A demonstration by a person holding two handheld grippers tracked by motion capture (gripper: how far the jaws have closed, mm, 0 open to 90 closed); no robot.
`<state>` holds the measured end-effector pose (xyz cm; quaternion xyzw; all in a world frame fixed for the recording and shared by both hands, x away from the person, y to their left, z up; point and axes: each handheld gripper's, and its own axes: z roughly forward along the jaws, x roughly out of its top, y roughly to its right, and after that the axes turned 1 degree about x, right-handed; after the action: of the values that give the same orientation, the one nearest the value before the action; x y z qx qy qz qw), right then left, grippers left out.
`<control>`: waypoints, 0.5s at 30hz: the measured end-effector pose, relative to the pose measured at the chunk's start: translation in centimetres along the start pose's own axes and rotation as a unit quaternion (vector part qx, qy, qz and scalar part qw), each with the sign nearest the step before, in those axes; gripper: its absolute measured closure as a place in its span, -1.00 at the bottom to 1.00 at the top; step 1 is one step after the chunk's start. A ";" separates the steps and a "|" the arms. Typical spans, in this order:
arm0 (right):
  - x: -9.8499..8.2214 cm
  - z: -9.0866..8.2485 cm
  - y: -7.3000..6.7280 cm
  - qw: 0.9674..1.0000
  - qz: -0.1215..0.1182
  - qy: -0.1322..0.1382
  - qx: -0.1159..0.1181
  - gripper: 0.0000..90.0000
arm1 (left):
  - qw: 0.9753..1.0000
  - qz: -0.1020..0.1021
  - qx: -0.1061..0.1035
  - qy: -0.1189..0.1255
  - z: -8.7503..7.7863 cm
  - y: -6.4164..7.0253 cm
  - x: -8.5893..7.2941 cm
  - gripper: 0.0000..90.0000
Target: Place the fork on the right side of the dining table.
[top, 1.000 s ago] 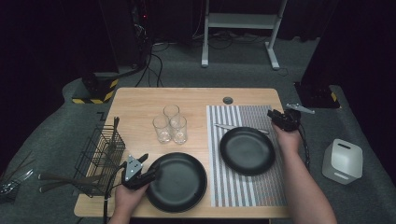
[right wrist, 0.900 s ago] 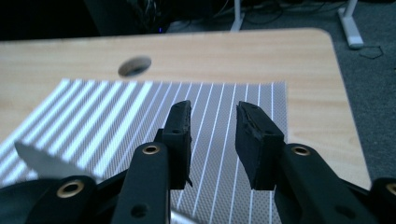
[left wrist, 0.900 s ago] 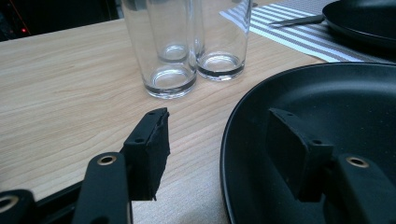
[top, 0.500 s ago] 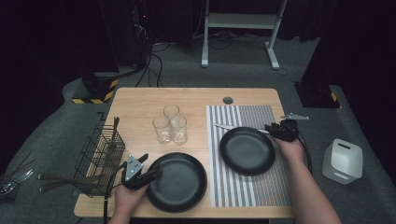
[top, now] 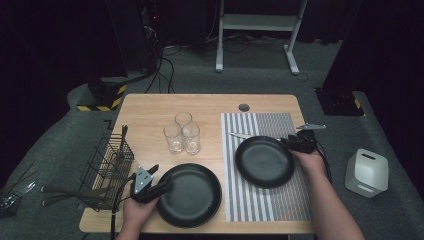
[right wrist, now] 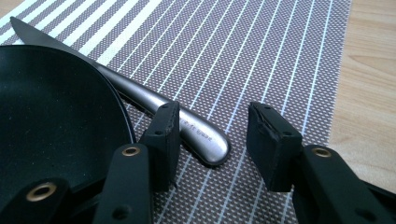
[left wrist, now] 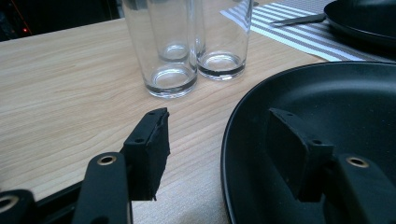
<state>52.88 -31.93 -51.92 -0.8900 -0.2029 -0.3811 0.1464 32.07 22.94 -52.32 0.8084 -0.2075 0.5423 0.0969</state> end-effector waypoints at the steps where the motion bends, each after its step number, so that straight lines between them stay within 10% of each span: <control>1: 0.0 0.0 0.0 1.000 -0.004 -0.001 0.001 0.20 | 1.000 0.001 0.000 0.000 0.0 0.0 0.0 -0.11; 15: 0.3 0.3 0.0 1.000 -0.014 -0.004 -0.005 0.32 | 1.000 0.000 0.000 0.001 0.0 0.0 0.0 -0.11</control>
<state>53.23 -31.75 -51.89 -0.8894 -0.2142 -0.3804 0.1359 32.06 22.95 -52.32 0.8080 -0.2070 0.5430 0.0970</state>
